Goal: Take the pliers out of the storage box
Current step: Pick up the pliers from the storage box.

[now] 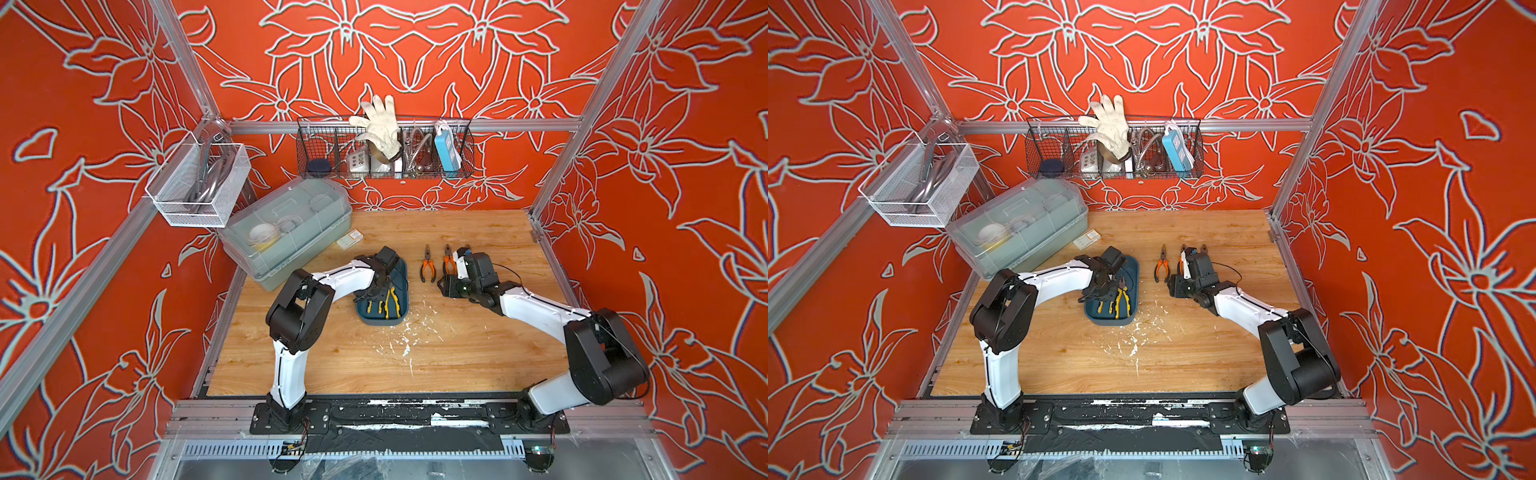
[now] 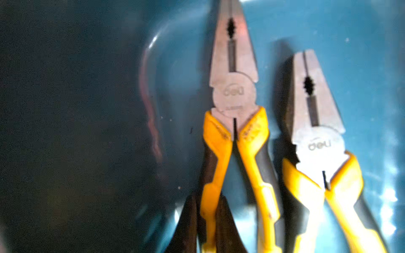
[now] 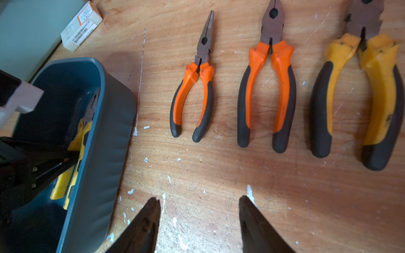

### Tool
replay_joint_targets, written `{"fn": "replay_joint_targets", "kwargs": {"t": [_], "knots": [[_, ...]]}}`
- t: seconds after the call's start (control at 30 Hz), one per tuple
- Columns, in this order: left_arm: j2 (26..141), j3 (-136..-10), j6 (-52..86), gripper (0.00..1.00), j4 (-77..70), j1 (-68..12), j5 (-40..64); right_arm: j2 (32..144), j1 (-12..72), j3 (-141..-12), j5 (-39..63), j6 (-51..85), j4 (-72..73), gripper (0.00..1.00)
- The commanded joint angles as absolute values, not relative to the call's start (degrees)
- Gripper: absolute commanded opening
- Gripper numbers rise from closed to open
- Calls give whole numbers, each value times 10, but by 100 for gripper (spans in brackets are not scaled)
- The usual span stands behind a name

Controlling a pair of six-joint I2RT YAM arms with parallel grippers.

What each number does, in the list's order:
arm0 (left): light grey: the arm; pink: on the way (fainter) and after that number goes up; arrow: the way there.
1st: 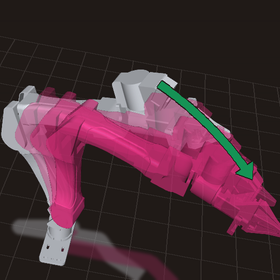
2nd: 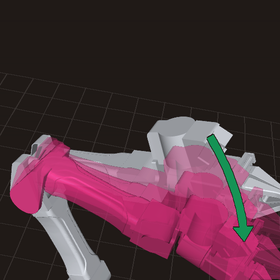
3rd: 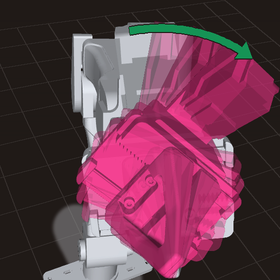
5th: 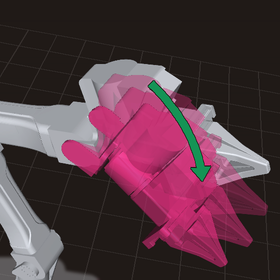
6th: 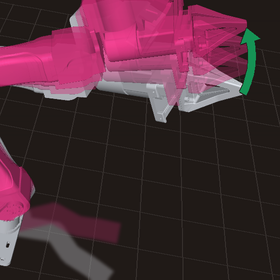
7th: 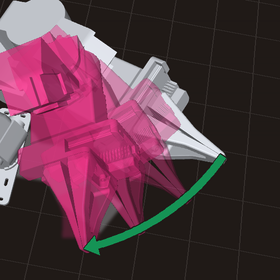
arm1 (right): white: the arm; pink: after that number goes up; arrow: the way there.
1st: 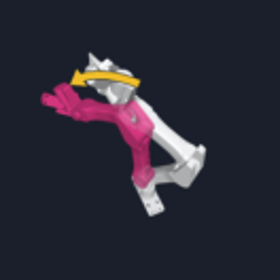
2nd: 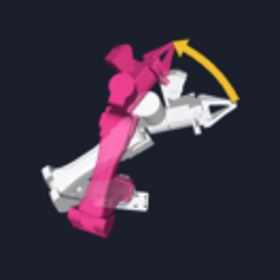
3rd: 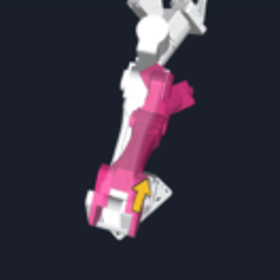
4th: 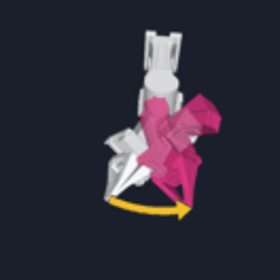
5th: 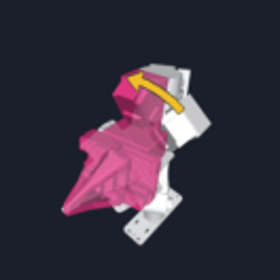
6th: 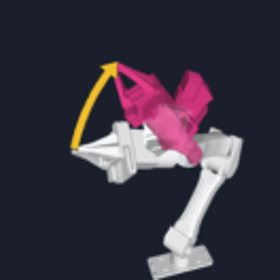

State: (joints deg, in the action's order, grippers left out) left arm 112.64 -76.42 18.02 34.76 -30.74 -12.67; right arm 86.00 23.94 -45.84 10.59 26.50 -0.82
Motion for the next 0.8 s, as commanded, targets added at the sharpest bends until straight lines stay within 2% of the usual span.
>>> {"fn": "replay_joint_targets", "kwargs": {"t": [0.0,0.3,0.53,0.77], "knots": [[1102,-752,186,0,356,-308,-113,844,243,-461,108,265,0,60],[1022,-746,187,0,349,-308,-105,830,243,-448,95,270,15,61],[922,-694,234,0,300,-308,-102,821,243,-439,79,275,21,61],[772,-489,318,0,42,-308,1,809,243,-426,50,285,28,61]]}}
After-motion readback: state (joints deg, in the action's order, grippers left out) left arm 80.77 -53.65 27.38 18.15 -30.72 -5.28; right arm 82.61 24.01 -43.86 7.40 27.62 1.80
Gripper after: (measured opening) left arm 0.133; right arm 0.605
